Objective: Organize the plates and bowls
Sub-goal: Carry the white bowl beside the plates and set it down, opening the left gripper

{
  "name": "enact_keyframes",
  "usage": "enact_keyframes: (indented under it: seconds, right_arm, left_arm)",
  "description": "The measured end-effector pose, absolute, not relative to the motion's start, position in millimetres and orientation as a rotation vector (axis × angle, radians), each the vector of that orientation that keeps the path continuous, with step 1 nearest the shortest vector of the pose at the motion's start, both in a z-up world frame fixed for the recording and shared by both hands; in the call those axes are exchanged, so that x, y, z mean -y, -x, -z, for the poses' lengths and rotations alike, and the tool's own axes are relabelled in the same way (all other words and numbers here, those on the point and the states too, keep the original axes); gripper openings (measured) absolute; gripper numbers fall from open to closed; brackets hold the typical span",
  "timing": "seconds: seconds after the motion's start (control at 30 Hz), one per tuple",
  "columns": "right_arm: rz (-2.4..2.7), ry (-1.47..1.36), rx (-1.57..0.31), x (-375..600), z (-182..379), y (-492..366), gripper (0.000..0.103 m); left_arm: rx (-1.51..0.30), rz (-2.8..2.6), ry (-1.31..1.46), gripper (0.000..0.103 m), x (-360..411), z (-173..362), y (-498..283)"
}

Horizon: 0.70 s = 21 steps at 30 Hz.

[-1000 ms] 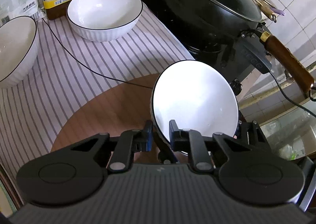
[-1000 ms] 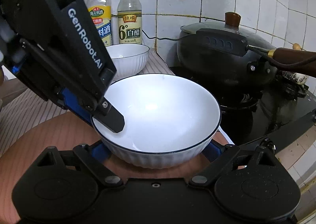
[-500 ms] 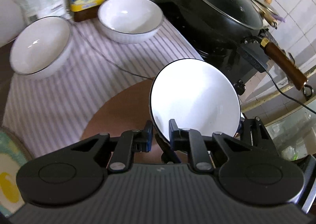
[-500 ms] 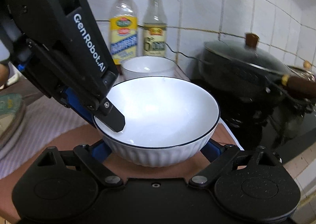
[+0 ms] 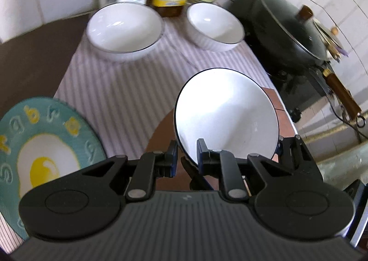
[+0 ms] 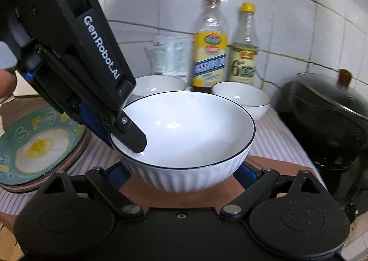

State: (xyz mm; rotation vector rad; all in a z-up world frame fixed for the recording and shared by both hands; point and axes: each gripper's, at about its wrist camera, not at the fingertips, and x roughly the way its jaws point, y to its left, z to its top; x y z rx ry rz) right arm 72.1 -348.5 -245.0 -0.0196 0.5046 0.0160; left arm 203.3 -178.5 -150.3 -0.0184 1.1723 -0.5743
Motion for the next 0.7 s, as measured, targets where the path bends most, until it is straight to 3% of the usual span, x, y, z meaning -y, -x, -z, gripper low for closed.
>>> enact_keyframes:
  seconds: [0.7]
  right_arm:
    - [-0.079, 0.052, -0.639, 328, 270, -80, 0.096]
  left_arm:
    - [-1.244, 0.469, 0.008, 0.017, 157, 183, -202]
